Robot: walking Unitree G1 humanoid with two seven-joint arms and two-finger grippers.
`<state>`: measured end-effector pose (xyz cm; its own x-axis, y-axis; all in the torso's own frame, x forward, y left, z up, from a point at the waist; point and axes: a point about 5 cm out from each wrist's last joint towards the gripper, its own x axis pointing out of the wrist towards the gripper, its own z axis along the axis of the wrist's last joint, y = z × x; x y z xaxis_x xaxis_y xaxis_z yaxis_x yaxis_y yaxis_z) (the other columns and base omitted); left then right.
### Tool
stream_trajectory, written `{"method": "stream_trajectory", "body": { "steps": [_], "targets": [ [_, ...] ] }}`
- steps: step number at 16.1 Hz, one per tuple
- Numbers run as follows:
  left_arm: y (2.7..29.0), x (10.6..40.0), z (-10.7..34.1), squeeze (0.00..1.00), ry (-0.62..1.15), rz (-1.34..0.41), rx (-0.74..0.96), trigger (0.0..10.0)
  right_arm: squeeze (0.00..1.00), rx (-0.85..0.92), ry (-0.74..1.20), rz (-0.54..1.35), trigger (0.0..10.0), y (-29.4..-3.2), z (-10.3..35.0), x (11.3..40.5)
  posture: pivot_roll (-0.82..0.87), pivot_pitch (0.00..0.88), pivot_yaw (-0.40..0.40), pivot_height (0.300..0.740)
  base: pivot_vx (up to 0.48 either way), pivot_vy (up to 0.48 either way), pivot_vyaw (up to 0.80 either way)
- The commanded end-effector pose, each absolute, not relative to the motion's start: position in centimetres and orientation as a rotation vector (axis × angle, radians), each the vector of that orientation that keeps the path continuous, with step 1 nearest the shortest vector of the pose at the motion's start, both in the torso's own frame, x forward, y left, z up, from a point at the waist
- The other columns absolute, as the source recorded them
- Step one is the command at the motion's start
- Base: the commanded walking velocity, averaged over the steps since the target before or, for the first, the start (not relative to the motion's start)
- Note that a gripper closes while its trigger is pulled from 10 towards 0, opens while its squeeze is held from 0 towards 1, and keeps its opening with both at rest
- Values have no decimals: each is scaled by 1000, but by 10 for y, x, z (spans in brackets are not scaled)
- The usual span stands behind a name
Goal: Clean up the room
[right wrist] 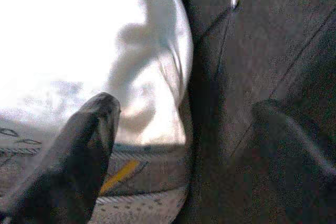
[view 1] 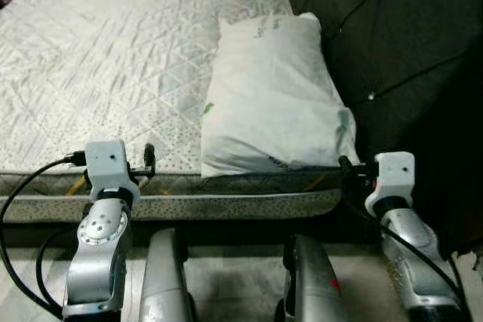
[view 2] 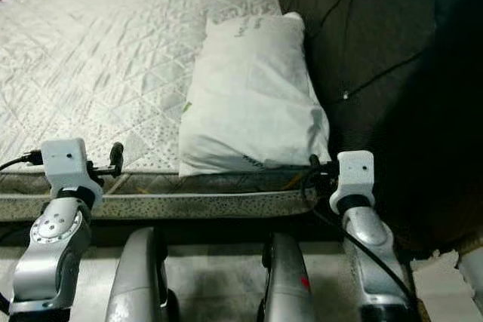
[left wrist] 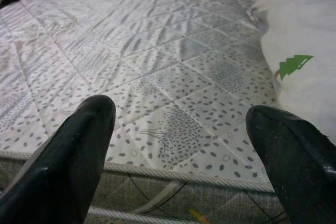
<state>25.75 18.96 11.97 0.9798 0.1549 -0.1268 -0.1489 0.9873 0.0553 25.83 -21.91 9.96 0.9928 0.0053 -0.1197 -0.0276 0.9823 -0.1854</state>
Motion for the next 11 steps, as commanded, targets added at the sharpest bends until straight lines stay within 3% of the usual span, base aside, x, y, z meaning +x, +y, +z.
{"method": "stream_trajectory", "body": {
  "steps": [1,4,8,9,11],
  "targets": [
    [190,261,122,0,114,147,55,10000,1000,-228,33,121,10000,-202,123,257,-100,0,16,547,0,0,0],
    [186,264,122,0,90,131,53,10000,1000,-193,-108,274,10000,-162,152,267,-120,0,31,547,0,0,0],
    [186,263,121,0,37,151,32,10000,1000,35,-111,329,10000,-111,153,290,-85,0,29,547,0,0,0],
    [188,261,119,0,26,164,38,10000,0,85,-97,317,10000,-108,147,295,-63,0,20,547,0,0,0],
    [190,261,113,0,25,181,26,10000,0,177,-51,274,10000,-112,137,304,-43,0,6,547,0,0,0]
  ]
}}
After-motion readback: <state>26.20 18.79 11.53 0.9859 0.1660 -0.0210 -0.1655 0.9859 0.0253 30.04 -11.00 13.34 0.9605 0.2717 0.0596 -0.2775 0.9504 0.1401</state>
